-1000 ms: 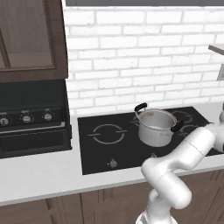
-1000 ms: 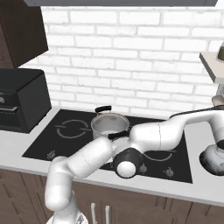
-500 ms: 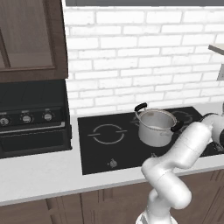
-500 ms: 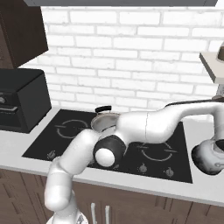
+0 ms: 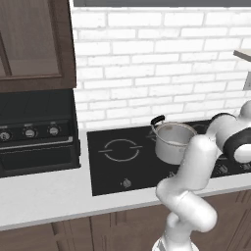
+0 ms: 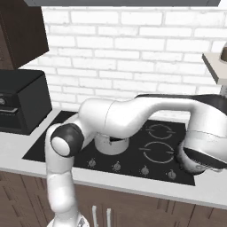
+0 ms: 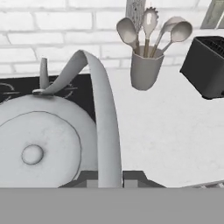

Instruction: Pick the kettle from the counter and place it on a stove burner. Then turn the burner on.

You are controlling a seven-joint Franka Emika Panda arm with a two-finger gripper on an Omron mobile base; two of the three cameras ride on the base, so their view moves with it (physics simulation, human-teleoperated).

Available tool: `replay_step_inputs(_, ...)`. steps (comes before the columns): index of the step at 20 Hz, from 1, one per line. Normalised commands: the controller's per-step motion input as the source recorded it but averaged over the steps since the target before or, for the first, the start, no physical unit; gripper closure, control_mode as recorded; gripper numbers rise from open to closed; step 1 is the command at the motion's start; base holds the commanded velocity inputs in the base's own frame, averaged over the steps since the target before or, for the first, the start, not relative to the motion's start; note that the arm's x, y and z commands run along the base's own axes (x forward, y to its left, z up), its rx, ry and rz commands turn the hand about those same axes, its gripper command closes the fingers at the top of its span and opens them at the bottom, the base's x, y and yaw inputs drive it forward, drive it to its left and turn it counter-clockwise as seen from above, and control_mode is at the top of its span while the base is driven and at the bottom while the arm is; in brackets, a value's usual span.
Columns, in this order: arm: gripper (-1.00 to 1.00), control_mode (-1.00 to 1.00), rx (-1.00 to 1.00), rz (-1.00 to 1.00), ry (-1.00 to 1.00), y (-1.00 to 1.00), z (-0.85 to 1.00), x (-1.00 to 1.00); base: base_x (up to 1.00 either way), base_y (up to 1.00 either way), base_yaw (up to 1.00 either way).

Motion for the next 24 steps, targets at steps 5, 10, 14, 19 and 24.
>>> replay_step_inputs(5, 1.0, -1.0, -0.16, -0.04, -0.07, 1.0, 0.25, -0.33, 0.0, 0.0, 0.0)
replay_step_inputs(10, 1.0, -1.0, -0.14, -0.01, 0.0, 0.99, 0.32, -0.15, 0.0, 0.0, 0.0)
replay_step_inputs(14, 1.0, -1.0, -0.12, 0.0, 0.05, 0.79, 0.42, 0.0, 0.0, 0.0, 0.0)
replay_step_inputs(19, 1.0, -1.0, -0.13, 0.0, 0.08, 0.99, 0.47, 0.0, 0.0, 0.0, 0.0)
replay_step_inputs(24, 1.0, -1.0, -0.12, 0.0, 0.15, 0.95, 0.52, 0.06, 0.0, 0.0, 0.0)
